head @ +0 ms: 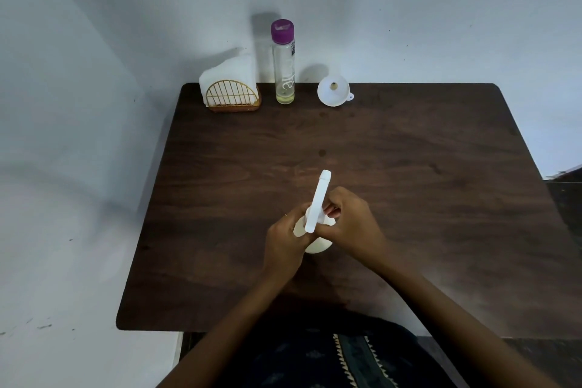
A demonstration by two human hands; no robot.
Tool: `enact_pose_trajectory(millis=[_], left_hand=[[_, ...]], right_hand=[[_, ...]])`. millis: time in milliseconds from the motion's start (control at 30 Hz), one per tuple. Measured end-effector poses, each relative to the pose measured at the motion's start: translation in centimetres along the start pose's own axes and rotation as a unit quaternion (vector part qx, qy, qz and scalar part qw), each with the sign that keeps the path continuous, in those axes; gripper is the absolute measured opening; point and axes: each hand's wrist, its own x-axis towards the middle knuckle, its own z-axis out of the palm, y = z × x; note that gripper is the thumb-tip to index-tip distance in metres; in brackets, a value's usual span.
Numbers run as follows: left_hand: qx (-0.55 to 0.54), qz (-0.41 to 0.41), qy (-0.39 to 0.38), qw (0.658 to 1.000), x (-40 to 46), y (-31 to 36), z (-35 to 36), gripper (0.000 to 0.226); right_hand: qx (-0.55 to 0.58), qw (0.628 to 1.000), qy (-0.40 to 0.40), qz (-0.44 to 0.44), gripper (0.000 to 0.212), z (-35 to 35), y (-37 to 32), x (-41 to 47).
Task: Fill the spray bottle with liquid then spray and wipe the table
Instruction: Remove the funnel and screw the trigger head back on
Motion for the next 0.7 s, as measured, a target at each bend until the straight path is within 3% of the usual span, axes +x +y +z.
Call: enact_pose_trajectory(millis=[300, 567, 700], left_hand=[[0.035, 0.048, 0.019, 0.998, -0.8, 0.1, 0.4, 0.028], [0.055, 0.057, -0.026, 0.997, -1.2, -0.1, 0.4, 0.033], [0.058, 0.043, -0.061, 0.996, -1.4, -0.2, 0.2, 0.038]], right_hand=[[0.077, 0.991, 0.077, 0.075, 0.031, 2.8, 0.2, -0.7], [0.13, 0.992, -0.008, 0.004, 0.036, 1.5, 0.7, -2.2], [0.148, 0.987, 0.014, 0.065, 0.034, 1.6, 0.8, -2.3]])
